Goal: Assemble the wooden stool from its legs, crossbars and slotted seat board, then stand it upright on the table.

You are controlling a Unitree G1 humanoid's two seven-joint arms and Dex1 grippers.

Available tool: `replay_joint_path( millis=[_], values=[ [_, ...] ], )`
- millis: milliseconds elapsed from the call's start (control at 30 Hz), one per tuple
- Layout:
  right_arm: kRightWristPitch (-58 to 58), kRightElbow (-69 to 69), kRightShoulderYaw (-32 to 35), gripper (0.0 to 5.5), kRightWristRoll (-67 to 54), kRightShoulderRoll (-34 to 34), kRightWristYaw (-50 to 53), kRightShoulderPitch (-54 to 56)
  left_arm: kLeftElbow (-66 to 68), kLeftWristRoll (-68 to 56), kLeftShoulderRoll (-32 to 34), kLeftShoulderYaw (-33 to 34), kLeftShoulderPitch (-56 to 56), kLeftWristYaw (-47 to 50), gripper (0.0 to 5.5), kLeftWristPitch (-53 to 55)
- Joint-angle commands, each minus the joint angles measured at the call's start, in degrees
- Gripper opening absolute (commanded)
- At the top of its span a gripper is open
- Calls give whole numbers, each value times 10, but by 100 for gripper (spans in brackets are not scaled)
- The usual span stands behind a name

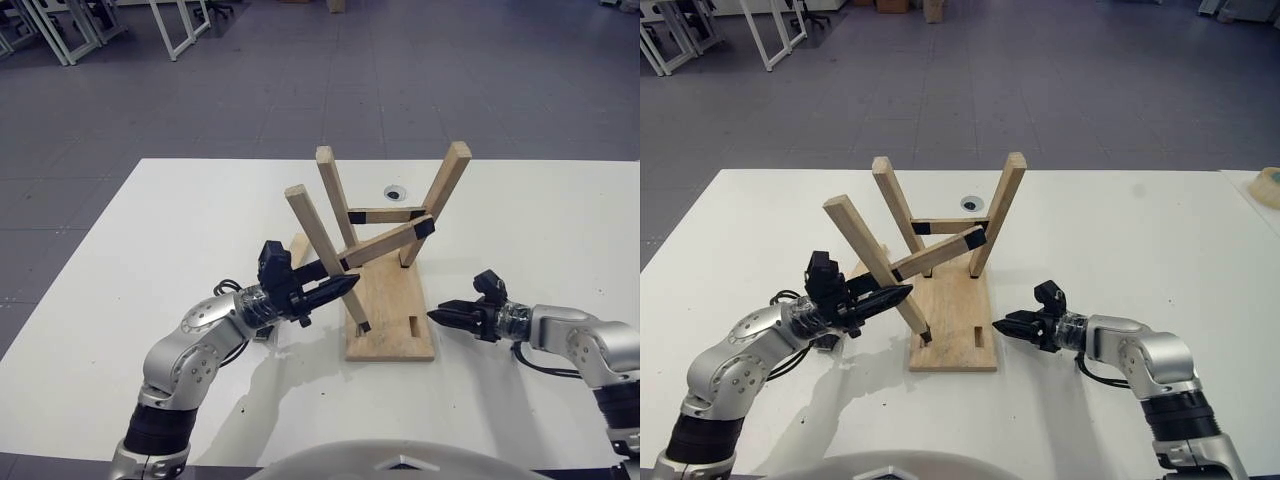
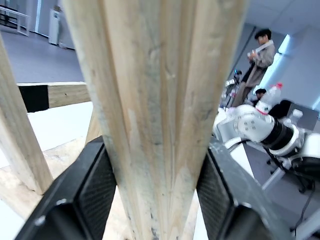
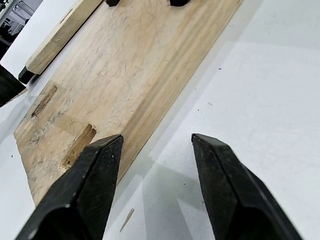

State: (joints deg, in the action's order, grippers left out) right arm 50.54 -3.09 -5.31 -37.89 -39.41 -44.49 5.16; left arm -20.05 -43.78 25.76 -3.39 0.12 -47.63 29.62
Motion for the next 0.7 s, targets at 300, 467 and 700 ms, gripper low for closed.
replay_joint_path(
  millis=[300, 467, 700],
  values=[
    [26, -1, -15, 252, 20, 5, 2, -25, 101, 77, 28, -58, -51, -120, 211, -33],
    [27, -2, -15, 252, 21, 3, 2, -28, 174, 116, 54, -75, -94, -172, 211, -55],
    [21, -14, -16, 252, 26, 4, 4, -43, 175, 195, 75, -117, -107, -166, 210, -92]
  ],
)
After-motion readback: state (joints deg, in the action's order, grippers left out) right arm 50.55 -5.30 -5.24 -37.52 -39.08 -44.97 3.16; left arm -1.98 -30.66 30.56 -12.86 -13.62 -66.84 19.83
